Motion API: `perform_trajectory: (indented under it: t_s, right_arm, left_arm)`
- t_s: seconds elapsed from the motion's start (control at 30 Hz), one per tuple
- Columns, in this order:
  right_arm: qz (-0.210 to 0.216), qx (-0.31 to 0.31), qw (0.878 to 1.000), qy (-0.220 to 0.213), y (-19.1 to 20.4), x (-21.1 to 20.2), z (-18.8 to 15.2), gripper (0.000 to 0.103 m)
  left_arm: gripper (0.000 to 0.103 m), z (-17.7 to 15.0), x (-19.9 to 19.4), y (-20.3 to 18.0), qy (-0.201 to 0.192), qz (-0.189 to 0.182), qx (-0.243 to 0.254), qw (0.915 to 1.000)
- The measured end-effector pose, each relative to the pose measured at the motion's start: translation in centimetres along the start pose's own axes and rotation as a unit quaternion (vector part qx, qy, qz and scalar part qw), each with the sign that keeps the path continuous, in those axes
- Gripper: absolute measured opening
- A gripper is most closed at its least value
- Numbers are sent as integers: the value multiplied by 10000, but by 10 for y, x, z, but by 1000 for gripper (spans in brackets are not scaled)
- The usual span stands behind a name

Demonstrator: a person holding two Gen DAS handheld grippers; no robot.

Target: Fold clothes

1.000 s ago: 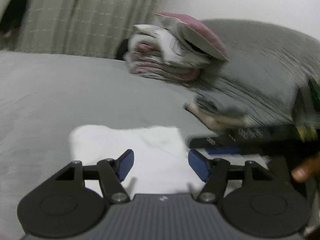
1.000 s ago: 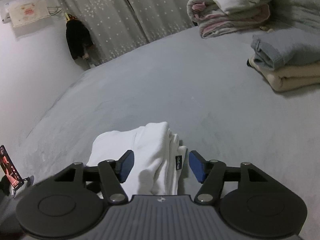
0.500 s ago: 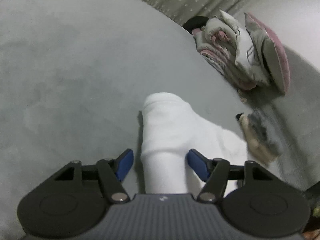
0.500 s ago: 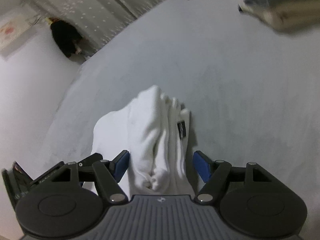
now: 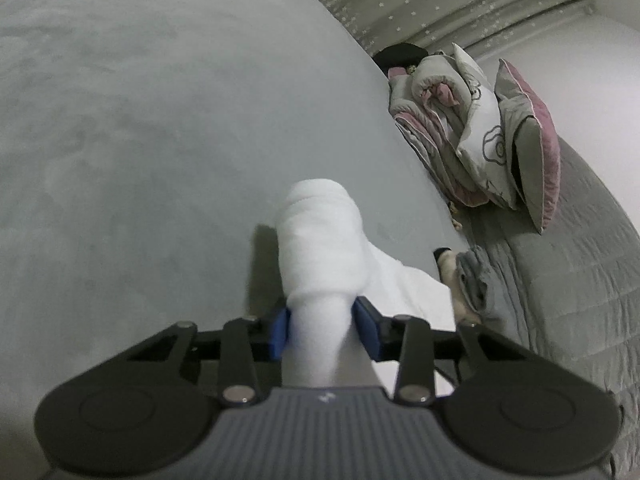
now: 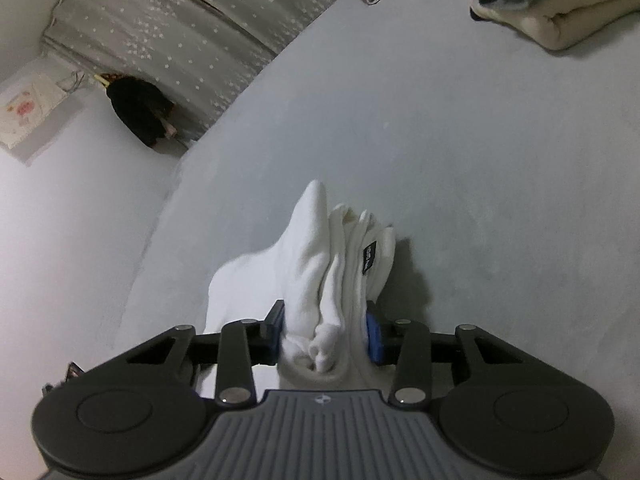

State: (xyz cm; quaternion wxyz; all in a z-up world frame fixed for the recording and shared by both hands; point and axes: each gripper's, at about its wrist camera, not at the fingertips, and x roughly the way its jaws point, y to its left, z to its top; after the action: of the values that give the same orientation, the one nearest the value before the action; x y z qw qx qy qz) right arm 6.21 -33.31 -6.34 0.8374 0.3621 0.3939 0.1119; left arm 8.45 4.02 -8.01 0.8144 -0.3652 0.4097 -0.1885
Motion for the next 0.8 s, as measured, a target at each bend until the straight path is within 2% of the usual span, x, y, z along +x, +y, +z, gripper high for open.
perform_trajectory:
  t_s: [0.13, 0.33, 0.47, 0.53, 0.6, 0.8]
  right_arm:
    - [-172, 25, 9990, 417, 2, -2, -2, 40]
    - [-155, -139, 9977, 648, 8, -12, -11, 40]
    - [-175, -45, 9974, 695, -1, -18, -8, 46]
    - [-185, -13, 9976, 663, -5, -25, -6, 53]
    - [-137, -12, 9974, 708, -1, -30, -7, 67]
    - [389, 196, 9897, 1363, -5, -36, -35, 71]
  left_arm:
    - [34, 1, -4, -2, -49, 69, 190, 9998]
    - [36, 5, -3, -6, -46, 184, 374, 9991]
    - [41, 9, 3, -6, 171, 435, 509, 9976]
    - [45, 12, 6, -2, 269, 448, 466, 9975]
    - [46, 15, 9, 1, 341, 397, 391, 9979]
    - [50, 26, 24, 7, 494, 269, 368, 9977]
